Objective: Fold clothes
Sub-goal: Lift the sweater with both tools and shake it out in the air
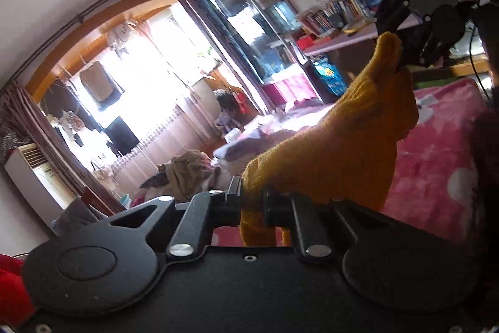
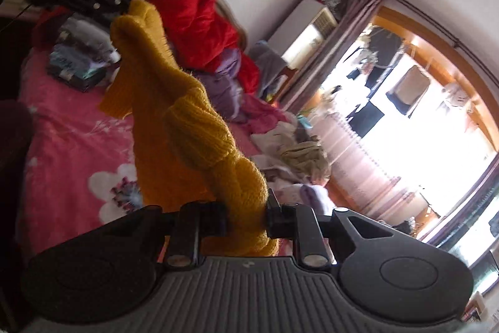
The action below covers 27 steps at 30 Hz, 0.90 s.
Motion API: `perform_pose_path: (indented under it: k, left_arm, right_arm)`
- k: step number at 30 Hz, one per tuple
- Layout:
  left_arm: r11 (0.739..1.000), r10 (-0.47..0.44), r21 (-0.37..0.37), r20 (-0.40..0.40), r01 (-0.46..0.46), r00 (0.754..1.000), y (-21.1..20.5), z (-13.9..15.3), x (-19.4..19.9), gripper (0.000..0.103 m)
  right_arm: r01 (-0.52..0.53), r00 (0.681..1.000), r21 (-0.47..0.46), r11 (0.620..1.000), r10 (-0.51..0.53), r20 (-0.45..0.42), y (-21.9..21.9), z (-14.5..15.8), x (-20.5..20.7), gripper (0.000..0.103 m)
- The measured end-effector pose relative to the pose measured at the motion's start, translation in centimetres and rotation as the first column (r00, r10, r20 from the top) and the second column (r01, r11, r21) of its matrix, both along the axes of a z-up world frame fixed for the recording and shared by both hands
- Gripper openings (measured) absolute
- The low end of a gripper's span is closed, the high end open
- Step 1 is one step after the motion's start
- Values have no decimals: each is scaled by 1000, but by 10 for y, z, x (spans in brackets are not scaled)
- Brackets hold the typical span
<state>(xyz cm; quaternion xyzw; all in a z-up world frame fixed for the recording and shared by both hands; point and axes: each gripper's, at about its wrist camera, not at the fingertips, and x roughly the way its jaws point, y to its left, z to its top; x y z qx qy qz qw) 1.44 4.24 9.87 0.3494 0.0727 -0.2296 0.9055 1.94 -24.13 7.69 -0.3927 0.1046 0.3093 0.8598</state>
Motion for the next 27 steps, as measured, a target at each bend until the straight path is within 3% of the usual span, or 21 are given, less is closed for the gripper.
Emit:
perform_pose_path:
  k: [4, 6, 10, 16, 21, 24, 27]
  left_arm:
    - [995, -38, 94, -91, 46, 995, -3, -27, -8, 11]
    - [994, -42, 99, -127, 54, 991, -1, -36, 0, 11]
    - [995, -4, 98, -164, 20, 986, 4, -47, 40, 11]
    - [986, 91, 158, -199, -60, 976, 0, -60, 147, 11]
    - [963, 191, 216, -130, -160, 973, -9, -51, 233, 11]
    - [946, 256, 207, -1, -251, 967, -12, -19, 269, 11]
    - [936, 275, 195, 124, -295, 954, -14, 4, 280, 11]
  right_arm:
    - [-74, 991, -106, 992, 60, -122, 23, 2, -15, 21]
    - [-98, 981, -138, 986, 73, -179, 28, -11, -13, 21]
    - [-102, 975, -173, 980, 64, -214, 37, -20, 21, 21]
    - [14, 996, -227, 974, -33, -83, 61, -1, 102, 21]
    - [126, 992, -257, 958, -118, 49, 82, 18, 172, 21]
    - [194, 978, -268, 944, -165, 128, 95, 29, 214, 21]
    - [262, 955, -273, 925, -210, 208, 108, 40, 256, 21]
